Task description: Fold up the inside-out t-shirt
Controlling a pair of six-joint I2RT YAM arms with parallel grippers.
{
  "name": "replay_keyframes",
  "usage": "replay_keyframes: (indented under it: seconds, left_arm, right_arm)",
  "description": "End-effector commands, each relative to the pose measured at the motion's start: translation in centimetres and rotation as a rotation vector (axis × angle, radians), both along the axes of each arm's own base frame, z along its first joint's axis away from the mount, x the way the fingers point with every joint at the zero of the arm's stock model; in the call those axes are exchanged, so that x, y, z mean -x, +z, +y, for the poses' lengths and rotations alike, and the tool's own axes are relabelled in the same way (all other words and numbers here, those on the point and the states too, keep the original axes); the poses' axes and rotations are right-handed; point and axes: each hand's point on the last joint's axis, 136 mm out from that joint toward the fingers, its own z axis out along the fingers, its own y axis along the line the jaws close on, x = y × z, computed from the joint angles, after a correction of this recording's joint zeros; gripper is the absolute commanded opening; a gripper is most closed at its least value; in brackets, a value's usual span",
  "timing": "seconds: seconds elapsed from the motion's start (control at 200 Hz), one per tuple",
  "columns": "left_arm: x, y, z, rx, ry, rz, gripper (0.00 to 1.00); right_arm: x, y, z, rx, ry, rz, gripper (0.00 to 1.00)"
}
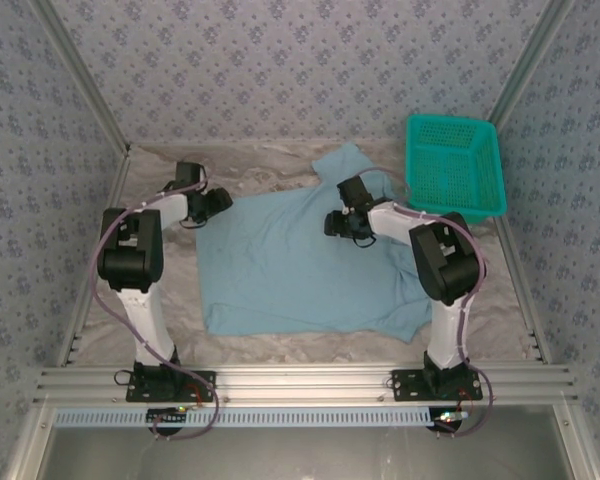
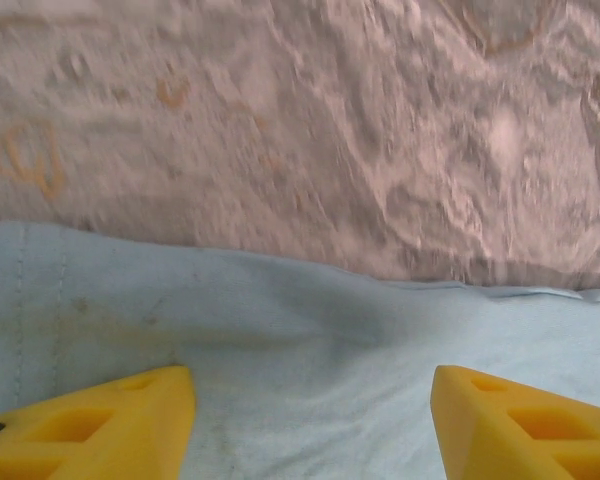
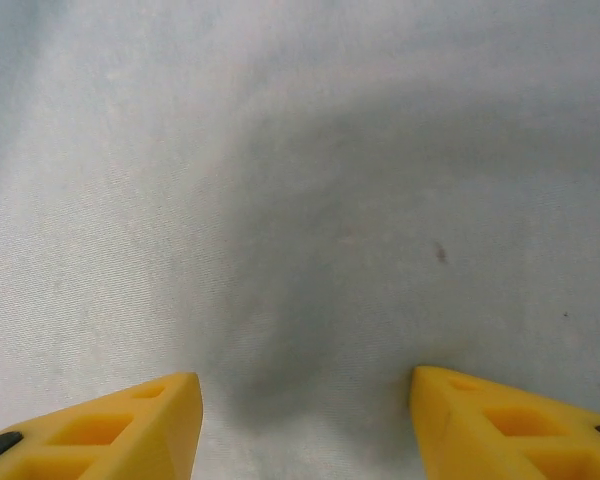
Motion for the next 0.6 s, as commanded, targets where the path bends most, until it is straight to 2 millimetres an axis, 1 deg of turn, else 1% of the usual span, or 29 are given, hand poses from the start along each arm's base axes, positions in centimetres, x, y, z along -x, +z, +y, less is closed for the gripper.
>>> replay_keyframes:
  seconds: [0.0,0.045,0.16,0.22,0.265,0.315,0.42,0.44,0.505,0.595]
  left_arm:
    - [1.0,-2.8,1.8,0.034,0.016,0.137,0.65]
    - [0.5,-2.9,2.8,0.051,0.038,0.142,0.64]
    - [-0.4,-2.7,6.1,0.065,0.104,0.144,0.64]
    - [-1.1,-2.4,7.5,0.077,0.130,0.135,0.65]
    - [-1.6,-2.0,8.1,0.081,0.137,0.125,0.65]
    - [-2.1,-1.1,8.1,0.094,0.126,0.111,0.65]
    - [-2.9,1.7,7.4,0.127,0.113,0.040,0.66]
    - [-3.0,2.2,7.2,0.129,0.113,0.024,0.66]
    - [-2.9,3.8,6.9,0.131,0.110,-0.019,0.67]
    - [-2.5,5.5,6.6,0.145,0.114,-0.059,0.68]
  right_arm:
    - [0.2,-1.9,2.9,-0.072,-0.010,0.079,0.58]
    - [-0.1,-1.9,4.1,-0.096,-0.005,0.077,0.58]
    - [-1.2,-0.7,6.7,-0.128,0.018,0.050,0.57]
    - [-1.6,0.1,7.7,-0.141,0.030,0.032,0.58]
    - [-1.4,0.7,8.2,-0.143,0.039,0.034,0.58]
    - [-1.1,1.3,7.6,-0.119,0.042,0.029,0.60]
    - [-0.3,2.2,4.3,-0.050,0.049,-0.001,0.62]
    - [-0.1,2.5,3.9,-0.048,0.063,-0.013,0.62]
    - [0.8,4.1,3.0,-0.045,0.119,-0.056,0.64]
    - [2.8,6.3,2.2,-0.025,0.222,-0.101,0.67]
